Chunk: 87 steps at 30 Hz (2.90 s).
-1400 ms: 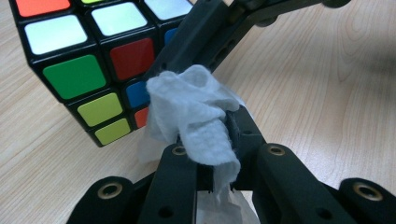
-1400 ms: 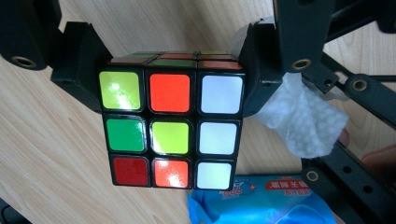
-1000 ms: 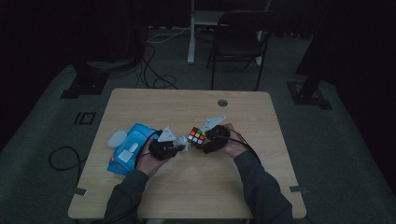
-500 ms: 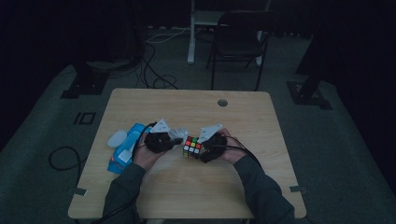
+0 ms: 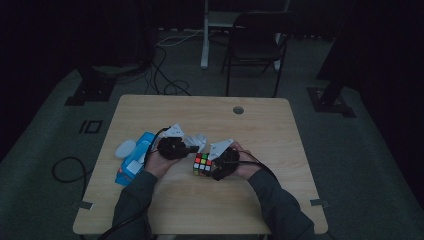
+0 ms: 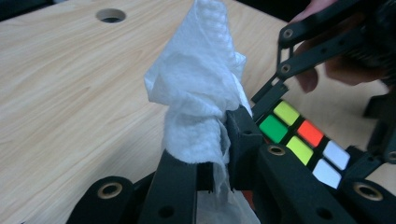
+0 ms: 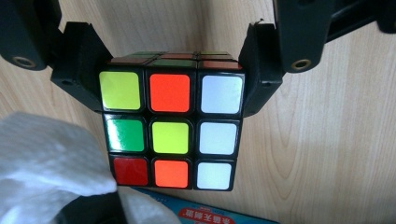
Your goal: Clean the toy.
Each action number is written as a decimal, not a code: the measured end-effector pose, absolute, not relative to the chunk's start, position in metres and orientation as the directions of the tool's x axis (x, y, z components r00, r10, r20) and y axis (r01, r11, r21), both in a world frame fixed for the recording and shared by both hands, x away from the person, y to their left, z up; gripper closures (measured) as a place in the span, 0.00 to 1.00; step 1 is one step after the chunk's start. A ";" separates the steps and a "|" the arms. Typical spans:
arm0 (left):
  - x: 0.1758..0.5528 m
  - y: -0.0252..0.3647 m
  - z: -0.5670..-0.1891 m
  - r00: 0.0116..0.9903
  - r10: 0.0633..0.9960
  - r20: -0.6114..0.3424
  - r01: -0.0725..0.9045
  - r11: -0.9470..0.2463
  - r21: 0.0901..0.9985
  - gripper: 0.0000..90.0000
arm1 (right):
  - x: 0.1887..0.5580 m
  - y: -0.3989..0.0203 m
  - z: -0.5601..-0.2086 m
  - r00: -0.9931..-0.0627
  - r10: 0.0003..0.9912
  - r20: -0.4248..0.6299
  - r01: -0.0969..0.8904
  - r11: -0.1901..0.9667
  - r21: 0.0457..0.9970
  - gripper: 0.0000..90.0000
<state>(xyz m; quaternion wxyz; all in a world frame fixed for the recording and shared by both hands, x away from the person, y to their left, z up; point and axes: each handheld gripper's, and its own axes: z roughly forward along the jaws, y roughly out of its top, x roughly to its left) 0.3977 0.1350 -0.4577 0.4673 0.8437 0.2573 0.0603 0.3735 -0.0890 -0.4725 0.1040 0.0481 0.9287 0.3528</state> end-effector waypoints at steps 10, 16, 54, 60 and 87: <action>0.400 0.134 -0.457 0.864 0.487 -0.126 0.375 -0.456 0.807 0.93 | 0.372 -0.088 -0.472 -0.974 0.153 -0.165 0.004 0.745 0.667 0.38; 0.396 0.138 -0.457 0.857 0.507 -0.093 0.365 -0.469 0.804 0.93 | 0.374 -0.092 -0.472 -0.971 0.166 -0.174 0.009 0.747 0.664 0.38; 0.405 0.122 -0.460 0.874 0.457 -0.163 0.386 -0.452 0.804 0.92 | 0.370 -0.085 -0.475 -0.971 0.126 -0.205 -0.042 0.749 0.661 0.38; 0.408 0.112 -0.462 0.869 0.461 -0.182 0.396 -0.424 0.814 0.92 | 0.368 -0.079 -0.475 -0.972 0.112 -0.207 -0.054 0.748 0.662 0.38; 0.411 0.119 -0.474 0.842 0.488 -0.231 0.444 -0.385 0.809 0.92 | 0.368 -0.086 -0.469 -0.966 0.127 -0.224 -0.060 0.735 0.676 0.38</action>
